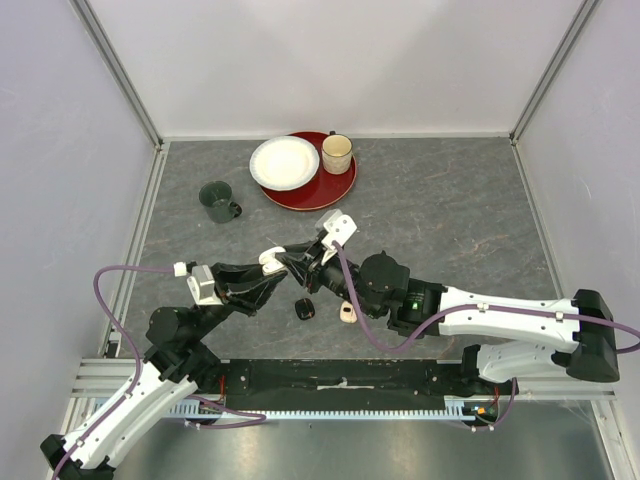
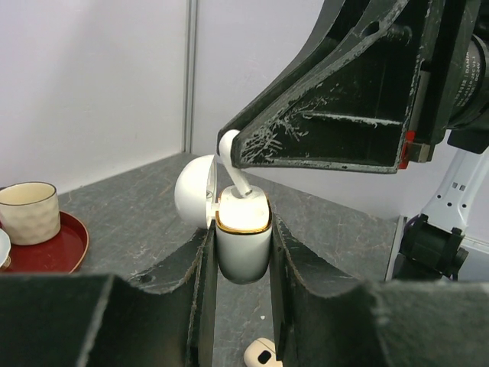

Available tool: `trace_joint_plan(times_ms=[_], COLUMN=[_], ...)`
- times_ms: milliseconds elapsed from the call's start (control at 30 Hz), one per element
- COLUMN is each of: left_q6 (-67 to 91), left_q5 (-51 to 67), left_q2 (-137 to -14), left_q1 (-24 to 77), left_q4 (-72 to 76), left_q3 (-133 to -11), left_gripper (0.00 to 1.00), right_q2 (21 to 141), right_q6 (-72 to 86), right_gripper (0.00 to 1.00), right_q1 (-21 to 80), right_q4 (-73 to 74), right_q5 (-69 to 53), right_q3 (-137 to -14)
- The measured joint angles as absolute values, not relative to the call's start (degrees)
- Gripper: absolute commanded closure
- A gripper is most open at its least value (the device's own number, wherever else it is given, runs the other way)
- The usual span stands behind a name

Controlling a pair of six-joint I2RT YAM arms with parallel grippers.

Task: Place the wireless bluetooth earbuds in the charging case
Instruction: Place the earbud in the charging case.

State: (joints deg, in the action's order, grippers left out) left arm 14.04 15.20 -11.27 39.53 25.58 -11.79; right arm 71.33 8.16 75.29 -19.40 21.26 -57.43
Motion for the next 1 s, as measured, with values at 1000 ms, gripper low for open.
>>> trace_joint_plan(times_ms=[1000], left_q6=[14.04], left_q5=[15.07], left_q2=[-10.68], left_q1=[39.64], left_q4=[25.52], left_q3=[-10.85], left_gripper=[0.98], right_q2=[72.18], right_q6=[2.98], right_gripper=[1.0], right_q1=[75.66], right_q4=[-17.06], right_q5=[21.5], right_q3=[-57.87])
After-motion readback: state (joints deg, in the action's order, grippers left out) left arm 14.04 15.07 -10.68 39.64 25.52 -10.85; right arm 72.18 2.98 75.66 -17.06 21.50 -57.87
